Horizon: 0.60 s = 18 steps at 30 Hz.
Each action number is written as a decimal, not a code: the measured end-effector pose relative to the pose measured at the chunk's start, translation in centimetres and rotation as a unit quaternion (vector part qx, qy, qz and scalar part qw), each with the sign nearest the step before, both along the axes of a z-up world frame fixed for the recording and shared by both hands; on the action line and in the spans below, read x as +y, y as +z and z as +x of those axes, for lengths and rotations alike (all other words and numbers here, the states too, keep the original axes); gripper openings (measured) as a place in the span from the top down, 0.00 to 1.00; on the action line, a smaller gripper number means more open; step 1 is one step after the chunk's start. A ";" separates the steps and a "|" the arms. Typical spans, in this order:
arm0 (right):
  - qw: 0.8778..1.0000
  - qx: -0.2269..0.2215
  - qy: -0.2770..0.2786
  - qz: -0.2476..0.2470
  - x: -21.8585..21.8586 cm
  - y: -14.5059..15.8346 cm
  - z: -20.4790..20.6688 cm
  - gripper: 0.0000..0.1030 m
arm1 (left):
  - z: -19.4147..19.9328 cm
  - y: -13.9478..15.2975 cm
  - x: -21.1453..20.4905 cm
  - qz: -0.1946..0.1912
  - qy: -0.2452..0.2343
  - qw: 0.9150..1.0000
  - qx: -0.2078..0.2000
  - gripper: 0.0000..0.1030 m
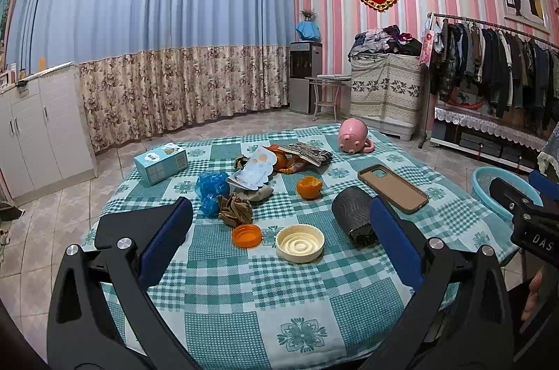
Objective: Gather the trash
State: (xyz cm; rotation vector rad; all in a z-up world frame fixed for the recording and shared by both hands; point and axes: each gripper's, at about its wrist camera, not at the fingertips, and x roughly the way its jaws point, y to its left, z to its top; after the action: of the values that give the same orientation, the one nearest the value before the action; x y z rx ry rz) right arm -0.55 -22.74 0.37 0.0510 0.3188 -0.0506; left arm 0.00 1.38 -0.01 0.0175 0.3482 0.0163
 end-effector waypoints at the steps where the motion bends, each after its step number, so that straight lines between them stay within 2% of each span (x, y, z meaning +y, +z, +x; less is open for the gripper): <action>1: 1.000 0.000 0.000 0.000 0.0 0.0 0.0 0.04 | 0.0 0.0 0.0 0.000 0.000 1.000 0.000 0.05; 18: 1.000 0.000 0.000 0.002 -0.1 -0.1 0.0 0.04 | 0.0 0.1 0.7 -0.003 0.007 1.000 -0.001 0.05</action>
State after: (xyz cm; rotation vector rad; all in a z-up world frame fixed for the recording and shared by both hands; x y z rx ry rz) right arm -0.53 -22.82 0.29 0.0544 0.3184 -0.0507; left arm 0.01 2.12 0.13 0.0096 0.3462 0.0290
